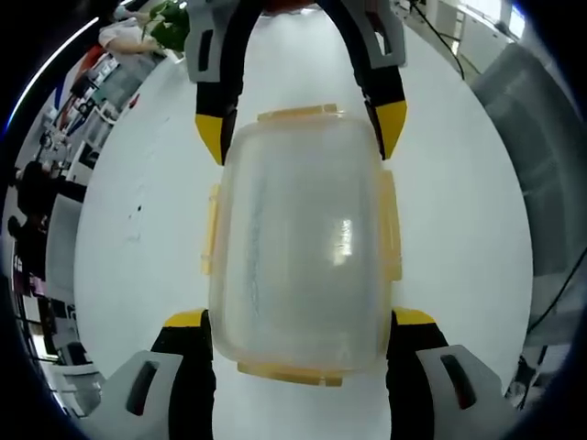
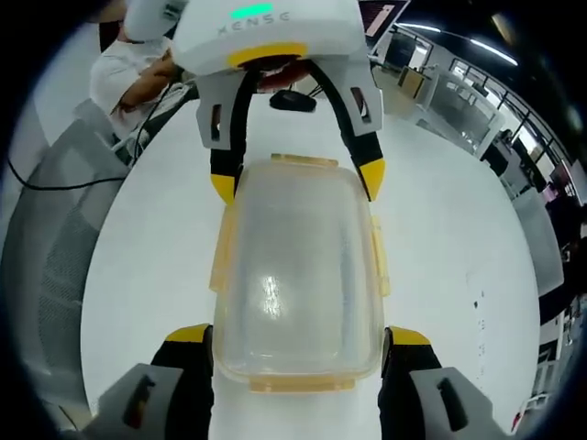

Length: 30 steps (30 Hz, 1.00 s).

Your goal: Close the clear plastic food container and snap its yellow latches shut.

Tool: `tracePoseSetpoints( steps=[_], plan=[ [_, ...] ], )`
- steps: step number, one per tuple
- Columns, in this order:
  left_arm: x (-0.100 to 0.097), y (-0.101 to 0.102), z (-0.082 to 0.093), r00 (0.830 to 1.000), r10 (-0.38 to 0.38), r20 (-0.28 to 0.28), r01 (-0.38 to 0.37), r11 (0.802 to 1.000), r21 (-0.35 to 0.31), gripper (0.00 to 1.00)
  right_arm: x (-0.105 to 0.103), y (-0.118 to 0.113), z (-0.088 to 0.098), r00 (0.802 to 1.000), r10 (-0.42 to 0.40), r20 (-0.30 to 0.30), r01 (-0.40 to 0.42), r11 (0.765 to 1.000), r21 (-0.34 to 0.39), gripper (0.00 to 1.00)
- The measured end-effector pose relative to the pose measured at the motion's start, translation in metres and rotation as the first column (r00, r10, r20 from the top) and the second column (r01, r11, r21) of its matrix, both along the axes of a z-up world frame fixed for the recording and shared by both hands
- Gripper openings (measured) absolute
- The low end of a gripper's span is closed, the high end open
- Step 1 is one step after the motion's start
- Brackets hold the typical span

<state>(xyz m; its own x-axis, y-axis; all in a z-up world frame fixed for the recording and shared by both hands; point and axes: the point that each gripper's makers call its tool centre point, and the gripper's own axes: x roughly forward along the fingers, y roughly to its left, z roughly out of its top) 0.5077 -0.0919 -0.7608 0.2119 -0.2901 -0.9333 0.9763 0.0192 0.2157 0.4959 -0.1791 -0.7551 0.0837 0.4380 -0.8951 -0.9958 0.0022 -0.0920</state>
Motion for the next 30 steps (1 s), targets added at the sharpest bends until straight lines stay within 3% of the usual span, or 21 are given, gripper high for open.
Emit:
tracePoseSetpoints(
  steps=[26, 30],
  plan=[
    [0.0029, -0.0002, 0.0000, 1.000, 0.014, 0.018, -0.013, 1.000, -0.015, 0.76, 0.0053, 0.0008, -0.0019, 0.999, 0.017, 0.038, -0.018, 1.000, 0.004, 0.75],
    [0.0024, 0.0008, -0.0005, 0.999, 0.022, 0.029, -0.021, 0.999, -0.031, 0.81, 0.0066, 0.0005, 0.0000, 0.999, 0.001, 0.044, -0.002, 1.000, 0.022, 0.76]
  ],
)
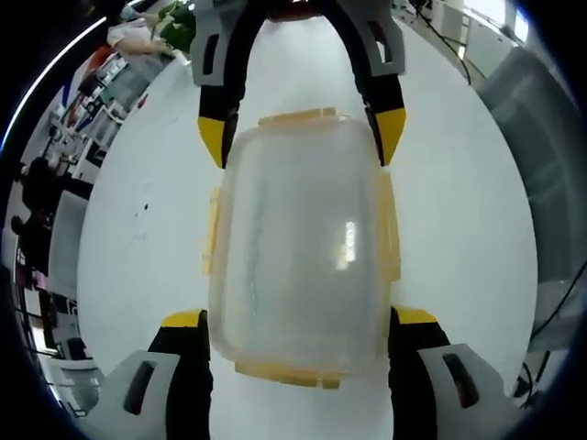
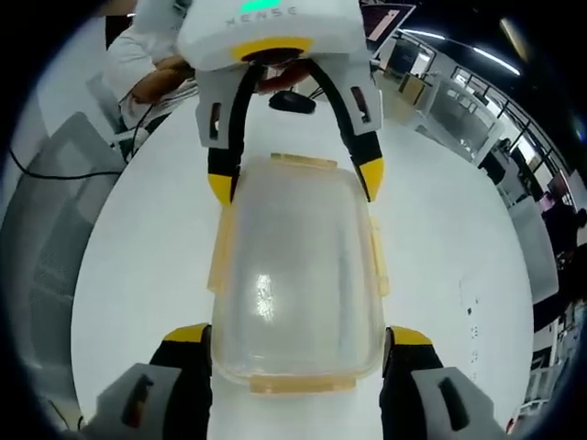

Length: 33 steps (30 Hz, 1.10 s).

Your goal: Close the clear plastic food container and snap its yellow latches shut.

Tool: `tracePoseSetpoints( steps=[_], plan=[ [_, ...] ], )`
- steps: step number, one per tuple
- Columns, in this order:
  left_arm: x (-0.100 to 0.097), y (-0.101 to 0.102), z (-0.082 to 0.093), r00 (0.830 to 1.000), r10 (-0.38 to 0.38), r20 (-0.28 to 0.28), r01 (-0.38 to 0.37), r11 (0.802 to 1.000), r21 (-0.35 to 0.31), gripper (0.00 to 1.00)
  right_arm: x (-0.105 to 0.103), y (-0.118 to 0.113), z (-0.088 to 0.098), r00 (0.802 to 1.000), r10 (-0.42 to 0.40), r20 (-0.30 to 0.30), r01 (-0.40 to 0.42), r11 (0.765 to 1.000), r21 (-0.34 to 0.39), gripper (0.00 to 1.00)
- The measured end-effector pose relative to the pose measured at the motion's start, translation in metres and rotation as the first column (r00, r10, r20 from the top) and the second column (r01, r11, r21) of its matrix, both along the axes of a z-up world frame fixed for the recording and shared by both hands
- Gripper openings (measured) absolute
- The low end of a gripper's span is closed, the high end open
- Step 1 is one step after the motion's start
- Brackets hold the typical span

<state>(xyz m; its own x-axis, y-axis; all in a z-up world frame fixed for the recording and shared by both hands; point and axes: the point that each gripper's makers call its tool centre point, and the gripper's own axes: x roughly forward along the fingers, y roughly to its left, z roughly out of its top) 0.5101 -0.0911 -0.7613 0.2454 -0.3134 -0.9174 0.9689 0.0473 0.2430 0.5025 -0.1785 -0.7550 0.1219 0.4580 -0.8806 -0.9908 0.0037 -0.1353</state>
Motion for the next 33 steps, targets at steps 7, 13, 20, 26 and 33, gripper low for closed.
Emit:
tracePoseSetpoints(
  steps=[7, 13, 20, 26, 33],
  plan=[
    [-0.003, 0.007, 0.002, 1.000, 0.012, 0.016, -0.012, 1.000, -0.008, 0.85, 0.001, -0.005, 0.006, 1.000, -0.022, 0.022, 0.021, 1.000, 0.010, 0.75],
    [-0.003, 0.010, 0.006, 0.999, 0.036, 0.027, -0.035, 0.999, -0.016, 0.86, -0.004, -0.011, 0.011, 0.999, -0.030, 0.035, 0.030, 1.000, 0.006, 0.75],
    [-0.010, 0.014, 0.013, 0.998, 0.057, 0.040, -0.056, 0.998, -0.026, 0.88, -0.006, -0.020, 0.021, 0.997, -0.064, 0.051, 0.063, 0.998, 0.018, 0.75],
    [-0.015, 0.017, 0.019, 0.996, 0.081, 0.049, -0.079, 0.996, -0.035, 0.89, -0.013, -0.025, 0.027, 0.995, -0.080, 0.065, 0.079, 0.997, 0.021, 0.75],
    [-0.022, 0.023, 0.022, 0.993, 0.105, 0.054, -0.103, 0.994, -0.040, 0.89, -0.026, -0.028, 0.033, 0.992, -0.106, 0.063, 0.104, 0.994, 0.032, 0.75]
  ],
)
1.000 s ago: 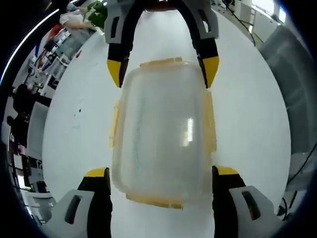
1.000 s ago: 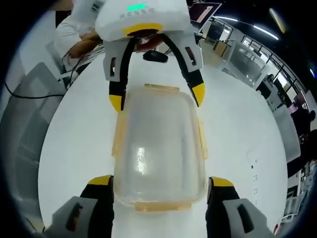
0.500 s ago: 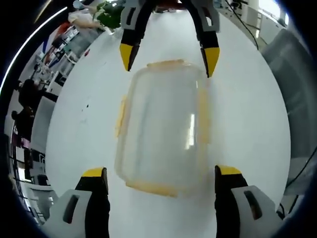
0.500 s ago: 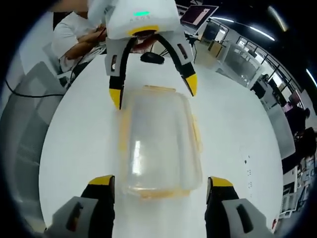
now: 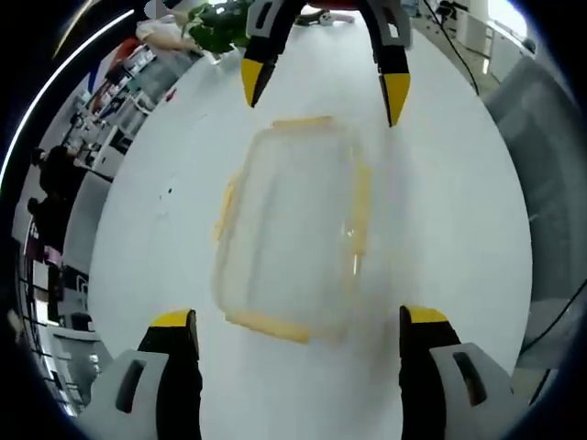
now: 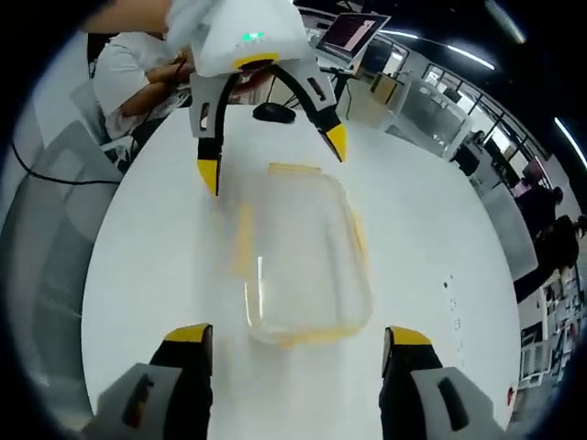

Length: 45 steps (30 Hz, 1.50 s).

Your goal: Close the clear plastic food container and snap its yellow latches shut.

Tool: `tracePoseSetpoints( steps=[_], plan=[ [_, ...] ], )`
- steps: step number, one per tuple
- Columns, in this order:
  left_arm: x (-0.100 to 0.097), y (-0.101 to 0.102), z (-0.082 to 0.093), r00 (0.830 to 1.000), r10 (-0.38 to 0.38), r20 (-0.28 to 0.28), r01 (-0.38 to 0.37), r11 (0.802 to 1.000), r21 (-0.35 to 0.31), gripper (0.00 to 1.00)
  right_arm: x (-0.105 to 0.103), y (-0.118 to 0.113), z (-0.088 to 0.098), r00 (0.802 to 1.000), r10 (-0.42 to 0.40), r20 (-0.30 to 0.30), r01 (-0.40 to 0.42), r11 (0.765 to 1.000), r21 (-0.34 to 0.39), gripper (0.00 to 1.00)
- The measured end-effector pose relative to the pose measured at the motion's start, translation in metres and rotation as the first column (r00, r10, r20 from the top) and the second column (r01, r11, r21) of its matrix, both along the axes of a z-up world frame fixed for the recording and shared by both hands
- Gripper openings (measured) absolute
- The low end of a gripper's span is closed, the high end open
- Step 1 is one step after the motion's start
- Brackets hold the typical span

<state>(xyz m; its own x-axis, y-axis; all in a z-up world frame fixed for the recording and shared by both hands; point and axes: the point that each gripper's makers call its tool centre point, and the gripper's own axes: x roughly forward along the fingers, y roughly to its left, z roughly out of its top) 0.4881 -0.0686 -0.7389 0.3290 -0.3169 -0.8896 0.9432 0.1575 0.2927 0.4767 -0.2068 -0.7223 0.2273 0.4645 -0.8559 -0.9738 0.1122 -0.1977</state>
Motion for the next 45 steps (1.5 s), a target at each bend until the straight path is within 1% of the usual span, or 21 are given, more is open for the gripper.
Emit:
tracePoseSetpoints(
  steps=[3, 13, 17, 21, 24, 26, 28, 32, 35, 41, 42, 45],
  plan=[
    [-0.004, 0.002, 0.001, 1.000, 0.006, 0.003, -0.006, 1.000, -0.003, 0.89, -0.003, -0.002, 0.002, 1.000, -0.017, 0.002, 0.017, 1.000, 0.006, 0.75],
    [-0.018, 0.003, 0.010, 0.999, 0.044, 0.009, -0.044, 0.998, -0.046, 0.89, -0.017, -0.007, 0.011, 0.998, -0.068, 0.009, 0.067, 0.997, 0.030, 0.73],
    [-0.022, 0.006, 0.012, 0.998, 0.057, 0.015, -0.056, 0.997, -0.054, 0.89, -0.021, -0.006, 0.016, 0.997, -0.077, 0.018, 0.076, 0.996, 0.042, 0.73],
    [-0.029, 0.009, 0.015, 0.997, 0.072, 0.019, -0.070, 0.996, -0.063, 0.89, -0.027, -0.007, 0.018, 0.995, -0.098, 0.017, 0.097, 0.994, 0.057, 0.72],
    [-0.035, 0.011, 0.019, 0.995, 0.098, 0.019, -0.096, 0.991, -0.089, 0.89, -0.034, -0.007, 0.017, 0.994, -0.106, 0.018, 0.105, 0.992, 0.063, 0.72],
    [-0.039, 0.012, 0.019, 0.995, 0.101, 0.023, -0.098, 0.991, -0.094, 0.89, -0.038, -0.007, 0.019, 0.993, -0.114, 0.016, 0.112, 0.991, 0.072, 0.72],
    [-0.045, 0.012, 0.020, 0.995, 0.102, 0.022, -0.100, 0.990, -0.101, 0.89, -0.043, -0.006, 0.023, 0.992, -0.125, 0.017, 0.123, 0.989, 0.086, 0.72],
    [-0.055, 0.015, 0.021, 0.994, 0.102, 0.031, -0.098, 0.989, -0.109, 0.88, -0.047, -0.005, 0.032, 0.989, -0.144, 0.032, 0.140, 0.984, 0.110, 0.73],
    [-0.059, 0.018, 0.022, 0.993, 0.117, 0.031, -0.112, 0.986, -0.120, 0.88, -0.051, -0.005, 0.036, 0.987, -0.155, 0.037, 0.150, 0.981, 0.123, 0.73],
    [-0.070, 0.022, 0.027, 0.989, 0.145, 0.031, -0.138, 0.978, -0.154, 0.88, -0.060, -0.008, 0.039, 0.981, -0.191, 0.039, 0.183, 0.972, 0.150, 0.73],
    [-0.072, 0.022, 0.028, 0.988, 0.150, 0.027, -0.143, 0.976, -0.162, 0.88, -0.062, -0.009, 0.039, 0.978, -0.204, 0.034, 0.196, 0.967, 0.160, 0.73],
    [-0.079, 0.022, 0.031, 0.984, 0.175, 0.014, -0.169, 0.966, -0.197, 0.88, -0.068, -0.012, 0.036, 0.976, -0.216, 0.036, 0.208, 0.965, 0.161, 0.73]
  ],
)
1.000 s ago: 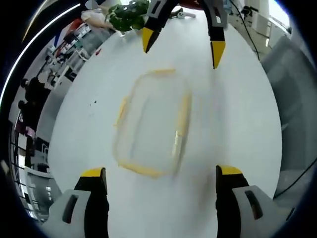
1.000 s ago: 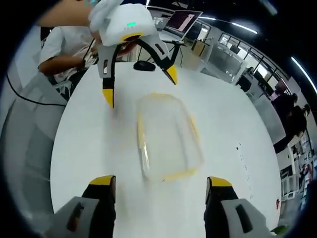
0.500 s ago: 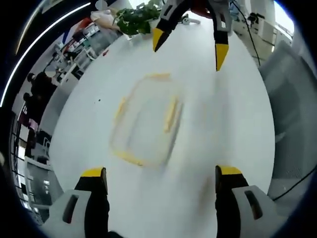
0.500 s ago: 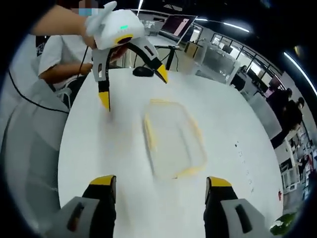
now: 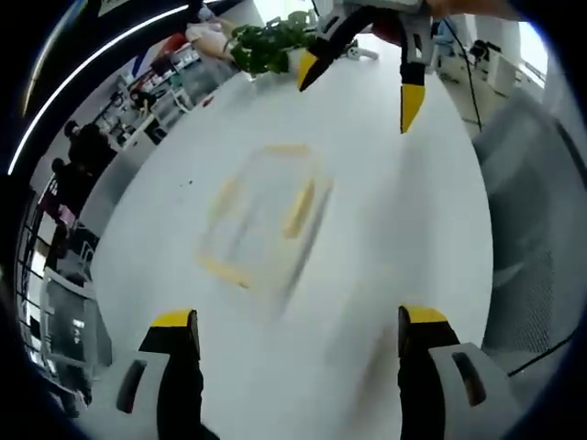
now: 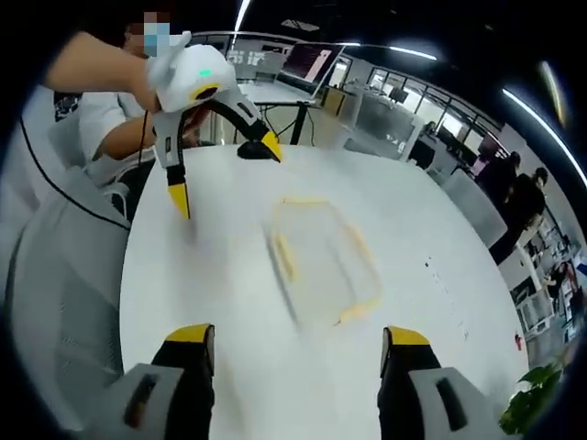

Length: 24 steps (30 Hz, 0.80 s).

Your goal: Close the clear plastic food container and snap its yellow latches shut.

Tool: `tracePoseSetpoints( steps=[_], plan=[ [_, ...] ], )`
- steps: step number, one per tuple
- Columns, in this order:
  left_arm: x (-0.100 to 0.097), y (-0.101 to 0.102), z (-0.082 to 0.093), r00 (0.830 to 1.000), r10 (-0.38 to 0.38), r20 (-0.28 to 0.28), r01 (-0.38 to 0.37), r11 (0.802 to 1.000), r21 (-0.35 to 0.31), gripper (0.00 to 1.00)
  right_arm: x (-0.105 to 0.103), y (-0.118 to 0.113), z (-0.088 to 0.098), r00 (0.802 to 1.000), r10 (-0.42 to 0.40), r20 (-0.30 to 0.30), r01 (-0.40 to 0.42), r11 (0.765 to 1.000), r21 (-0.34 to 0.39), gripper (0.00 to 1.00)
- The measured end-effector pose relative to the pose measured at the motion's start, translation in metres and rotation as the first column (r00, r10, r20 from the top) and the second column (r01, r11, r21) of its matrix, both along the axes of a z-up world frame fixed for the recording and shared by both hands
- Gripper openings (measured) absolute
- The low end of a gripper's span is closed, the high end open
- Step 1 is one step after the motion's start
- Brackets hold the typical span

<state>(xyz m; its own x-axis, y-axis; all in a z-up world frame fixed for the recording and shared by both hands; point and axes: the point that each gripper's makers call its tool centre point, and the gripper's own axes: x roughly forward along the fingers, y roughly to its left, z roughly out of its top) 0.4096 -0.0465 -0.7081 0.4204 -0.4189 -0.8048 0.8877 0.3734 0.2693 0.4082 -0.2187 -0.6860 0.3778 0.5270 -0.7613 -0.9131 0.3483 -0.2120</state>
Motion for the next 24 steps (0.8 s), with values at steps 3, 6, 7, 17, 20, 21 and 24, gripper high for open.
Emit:
tracePoseSetpoints(
  steps=[3, 6, 7, 17, 20, 21, 24],
  plan=[
    [-0.006, 0.001, 0.000, 1.000, 0.019, -0.006, -0.019, 1.000, -0.024, 0.88, -0.004, -0.002, -0.001, 1.000, -0.022, 0.000, 0.022, 1.000, 0.017, 0.73],
    [-0.013, 0.001, -0.002, 0.999, 0.036, -0.019, -0.037, 0.998, -0.060, 0.88, -0.012, -0.002, -0.002, 0.998, -0.057, -0.024, 0.059, 0.996, 0.067, 0.74],
    [-0.016, 0.002, -0.005, 0.999, 0.040, -0.029, -0.042, 0.997, -0.060, 0.88, -0.013, -0.004, -0.004, 0.998, -0.058, -0.023, 0.059, 0.996, 0.062, 0.74],
    [-0.035, 0.000, -0.008, 0.996, 0.089, -0.029, -0.092, 0.986, -0.138, 0.89, -0.032, -0.008, -0.004, 0.990, -0.139, -0.007, 0.139, 0.982, 0.127, 0.74],
    [-0.042, -0.002, -0.009, 0.993, 0.111, -0.048, -0.118, 0.979, -0.168, 0.88, -0.039, -0.009, -0.006, 0.987, -0.162, -0.011, 0.162, 0.976, 0.144, 0.74],
    [-0.042, -0.002, -0.009, 0.992, 0.115, -0.050, -0.122, 0.977, -0.173, 0.88, -0.041, -0.010, -0.007, 0.986, -0.166, -0.015, 0.166, 0.975, 0.146, 0.74],
    [-0.045, -0.002, -0.006, 0.988, 0.143, -0.051, -0.150, 0.967, -0.208, 0.88, -0.044, -0.014, -0.007, 0.982, -0.187, -0.008, 0.186, 0.970, 0.154, 0.74]
  ],
)
